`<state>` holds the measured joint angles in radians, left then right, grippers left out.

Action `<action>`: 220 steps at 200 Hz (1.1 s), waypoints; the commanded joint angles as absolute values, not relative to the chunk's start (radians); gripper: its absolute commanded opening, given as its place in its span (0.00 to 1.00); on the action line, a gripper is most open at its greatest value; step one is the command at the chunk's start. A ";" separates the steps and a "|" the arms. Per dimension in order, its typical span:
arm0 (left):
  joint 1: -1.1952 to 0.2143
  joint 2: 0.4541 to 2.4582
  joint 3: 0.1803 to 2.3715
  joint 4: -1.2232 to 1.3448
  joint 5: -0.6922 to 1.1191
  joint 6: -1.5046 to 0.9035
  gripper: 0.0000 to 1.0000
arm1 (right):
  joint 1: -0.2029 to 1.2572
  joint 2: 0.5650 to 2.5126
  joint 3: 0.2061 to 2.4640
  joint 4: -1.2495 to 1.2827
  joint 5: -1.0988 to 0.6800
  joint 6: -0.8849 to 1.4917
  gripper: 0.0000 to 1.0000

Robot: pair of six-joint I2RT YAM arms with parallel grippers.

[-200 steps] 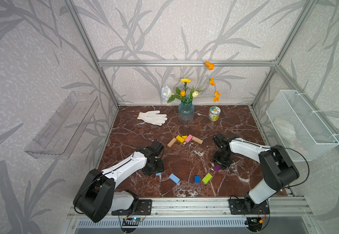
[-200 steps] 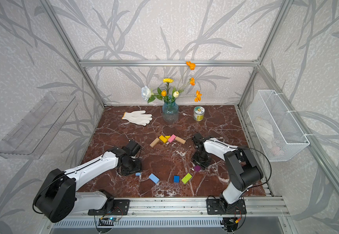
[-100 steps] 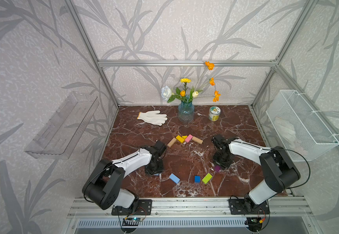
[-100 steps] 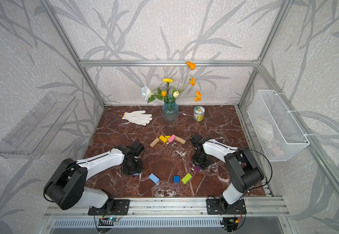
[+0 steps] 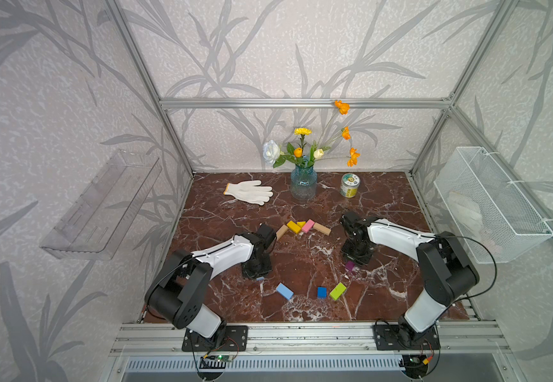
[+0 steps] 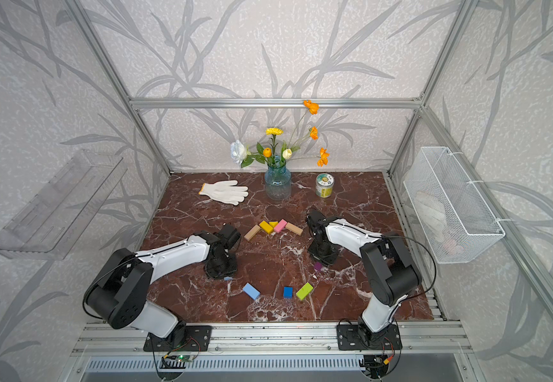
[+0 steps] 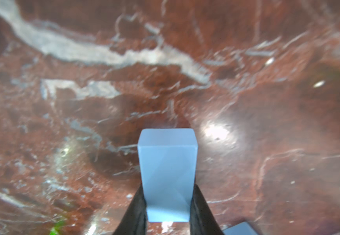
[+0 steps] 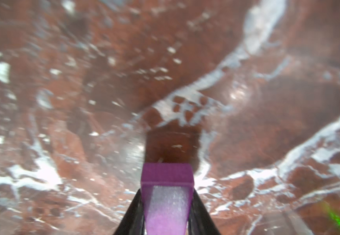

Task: Assemble a heart with building blocks
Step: Pick up the building block from the center of the board, then assemble the building block at the center of the board.

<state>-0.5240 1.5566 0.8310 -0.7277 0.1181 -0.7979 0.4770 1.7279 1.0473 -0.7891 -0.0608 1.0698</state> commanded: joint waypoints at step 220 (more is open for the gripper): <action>-0.560 1.923 1.196 -0.630 0.200 -1.121 0.18 | 0.494 1.873 1.233 -0.832 -0.072 1.024 0.16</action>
<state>-0.5556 1.8721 1.1965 -0.6155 0.2089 -1.0698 0.5037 1.8931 1.2465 -0.8131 -0.0715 1.0374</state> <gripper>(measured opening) 0.290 0.323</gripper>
